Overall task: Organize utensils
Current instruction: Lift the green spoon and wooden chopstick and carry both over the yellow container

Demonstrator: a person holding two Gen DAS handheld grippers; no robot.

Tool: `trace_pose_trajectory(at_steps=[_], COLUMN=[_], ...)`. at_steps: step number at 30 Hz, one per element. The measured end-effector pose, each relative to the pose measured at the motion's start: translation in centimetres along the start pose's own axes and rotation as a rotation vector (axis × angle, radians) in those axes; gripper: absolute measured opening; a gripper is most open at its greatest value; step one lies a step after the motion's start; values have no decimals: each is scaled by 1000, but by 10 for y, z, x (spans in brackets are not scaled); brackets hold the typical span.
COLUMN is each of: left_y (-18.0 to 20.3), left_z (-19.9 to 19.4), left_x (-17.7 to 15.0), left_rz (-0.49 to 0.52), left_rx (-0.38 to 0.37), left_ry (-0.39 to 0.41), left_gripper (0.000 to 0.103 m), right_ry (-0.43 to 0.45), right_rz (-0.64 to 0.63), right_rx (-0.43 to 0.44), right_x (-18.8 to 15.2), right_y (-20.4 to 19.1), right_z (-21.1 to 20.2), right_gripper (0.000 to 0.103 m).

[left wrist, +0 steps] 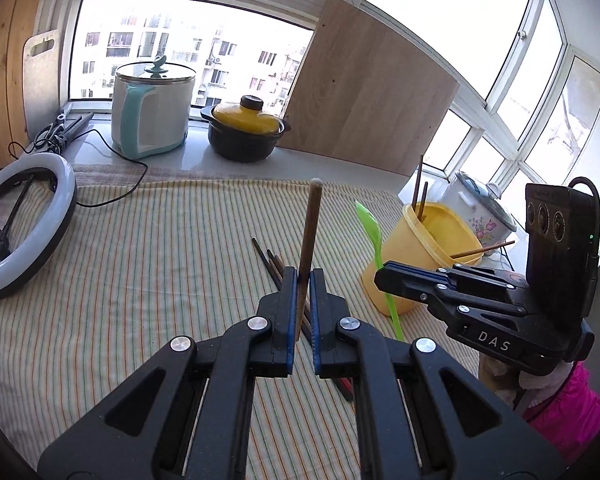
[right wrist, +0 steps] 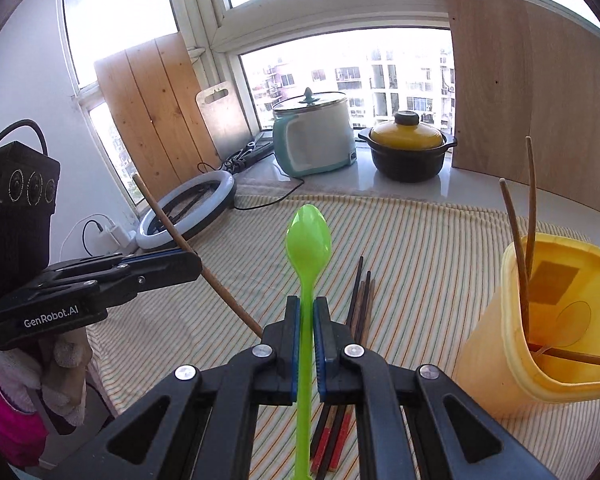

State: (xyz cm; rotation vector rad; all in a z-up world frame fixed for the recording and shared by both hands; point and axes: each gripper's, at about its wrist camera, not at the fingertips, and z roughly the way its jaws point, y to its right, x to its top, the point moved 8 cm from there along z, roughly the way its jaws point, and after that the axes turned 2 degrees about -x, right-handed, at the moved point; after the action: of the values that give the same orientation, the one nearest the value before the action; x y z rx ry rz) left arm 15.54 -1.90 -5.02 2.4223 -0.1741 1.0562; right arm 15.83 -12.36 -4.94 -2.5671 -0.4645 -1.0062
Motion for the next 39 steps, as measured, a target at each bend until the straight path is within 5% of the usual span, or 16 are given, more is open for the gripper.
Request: trace_pose_trajectory(at_steps=[17, 39], left_y=[66, 157], left_z=[-24, -6], left_x=[30, 71], left_rz=[100, 203], left_rx=[-91, -213], left_ry=[64, 111], left_gripper=[4, 4], right_ry=[152, 283], right_rz=[24, 93], right_rx=[-42, -187], right_x=[31, 56], right_y=[30, 106], right_z=[-64, -131], right_gripper=[4, 4])
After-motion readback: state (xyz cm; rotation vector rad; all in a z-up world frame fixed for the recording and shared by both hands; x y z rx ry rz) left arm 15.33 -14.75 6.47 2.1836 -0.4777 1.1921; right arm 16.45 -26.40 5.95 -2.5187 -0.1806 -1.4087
